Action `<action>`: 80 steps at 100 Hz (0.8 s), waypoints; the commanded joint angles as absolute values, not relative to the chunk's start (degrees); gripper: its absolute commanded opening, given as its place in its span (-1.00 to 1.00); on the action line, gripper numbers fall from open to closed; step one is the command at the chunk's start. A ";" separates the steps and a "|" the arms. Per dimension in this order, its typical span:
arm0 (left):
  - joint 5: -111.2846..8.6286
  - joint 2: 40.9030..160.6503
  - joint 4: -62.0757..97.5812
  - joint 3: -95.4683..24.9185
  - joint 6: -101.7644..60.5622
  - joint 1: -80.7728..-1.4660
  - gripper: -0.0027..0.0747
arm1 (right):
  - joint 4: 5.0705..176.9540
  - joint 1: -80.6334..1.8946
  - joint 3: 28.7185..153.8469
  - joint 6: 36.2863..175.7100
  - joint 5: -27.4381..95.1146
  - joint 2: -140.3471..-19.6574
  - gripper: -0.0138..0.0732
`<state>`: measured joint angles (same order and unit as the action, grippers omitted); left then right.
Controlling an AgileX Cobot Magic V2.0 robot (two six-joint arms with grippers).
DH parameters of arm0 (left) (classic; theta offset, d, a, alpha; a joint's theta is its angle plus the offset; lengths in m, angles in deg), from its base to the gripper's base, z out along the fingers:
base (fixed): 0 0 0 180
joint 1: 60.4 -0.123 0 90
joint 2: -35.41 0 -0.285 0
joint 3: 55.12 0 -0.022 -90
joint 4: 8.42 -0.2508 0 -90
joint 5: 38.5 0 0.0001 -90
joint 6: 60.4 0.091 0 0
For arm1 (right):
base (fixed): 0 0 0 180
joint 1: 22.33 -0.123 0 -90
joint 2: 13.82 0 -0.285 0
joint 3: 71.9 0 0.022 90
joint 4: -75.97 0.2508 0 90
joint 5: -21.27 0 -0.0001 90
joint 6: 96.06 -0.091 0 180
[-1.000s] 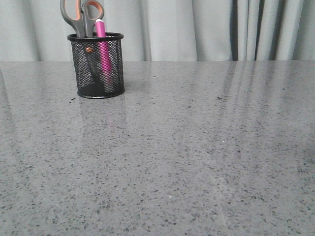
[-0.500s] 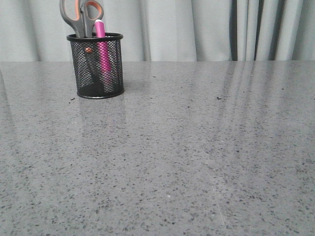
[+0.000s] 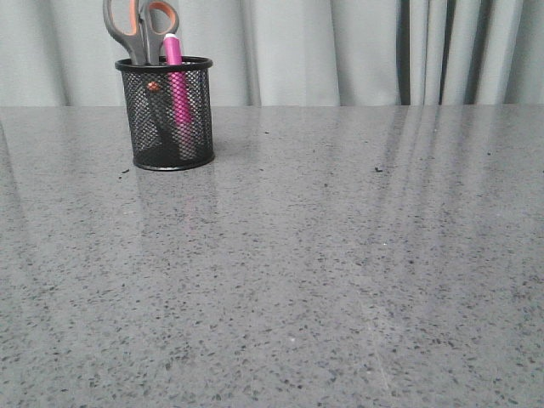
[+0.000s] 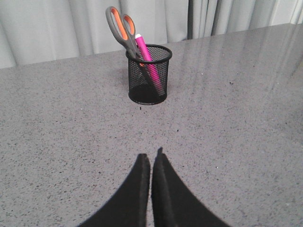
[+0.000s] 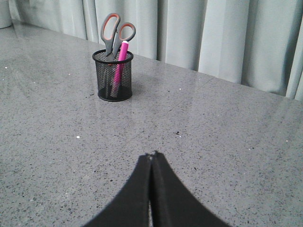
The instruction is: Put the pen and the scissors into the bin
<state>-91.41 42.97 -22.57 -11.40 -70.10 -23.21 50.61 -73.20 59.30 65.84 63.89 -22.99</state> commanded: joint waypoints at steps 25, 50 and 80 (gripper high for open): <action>-82.29 43.52 -24.64 -6.98 -64.03 -26.21 -0.98 | 49.16 -73.26 60.44 66.43 59.50 -23.82 -0.84; -47.97 43.52 -23.10 7.90 -63.27 -35.05 -0.98 | 49.16 -73.26 60.44 66.43 59.50 -23.82 -0.84; -41.31 43.39 -9.55 24.64 -63.27 -52.85 -0.98 | 49.16 -73.26 60.44 66.43 59.50 -23.82 -0.84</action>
<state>-45.72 42.97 -11.80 22.21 -63.30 -49.55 50.61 -73.29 59.30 65.86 63.80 -22.99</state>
